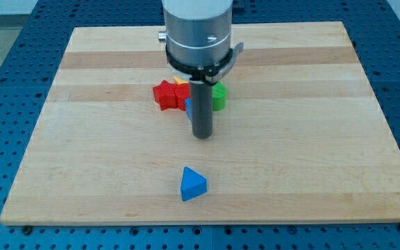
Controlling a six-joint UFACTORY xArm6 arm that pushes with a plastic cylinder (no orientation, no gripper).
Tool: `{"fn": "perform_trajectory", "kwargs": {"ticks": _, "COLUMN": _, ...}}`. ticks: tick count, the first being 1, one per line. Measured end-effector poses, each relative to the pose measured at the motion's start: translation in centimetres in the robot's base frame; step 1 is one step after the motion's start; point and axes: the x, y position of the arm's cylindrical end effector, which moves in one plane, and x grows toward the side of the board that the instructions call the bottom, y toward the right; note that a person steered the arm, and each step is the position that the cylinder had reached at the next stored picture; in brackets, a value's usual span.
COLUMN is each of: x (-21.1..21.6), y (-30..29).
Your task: Push the blue cube along with the green circle slightly right
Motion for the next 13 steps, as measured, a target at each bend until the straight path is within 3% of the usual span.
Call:
{"fn": "perform_trajectory", "kwargs": {"ticks": 2, "x": 0.5, "y": -5.2}}
{"fn": "perform_trajectory", "kwargs": {"ticks": 4, "x": -3.5, "y": -7.9}}
{"fn": "perform_trajectory", "kwargs": {"ticks": 8, "x": -4.1, "y": -4.4}}
{"fn": "perform_trajectory", "kwargs": {"ticks": 13, "x": -4.0, "y": -6.2}}
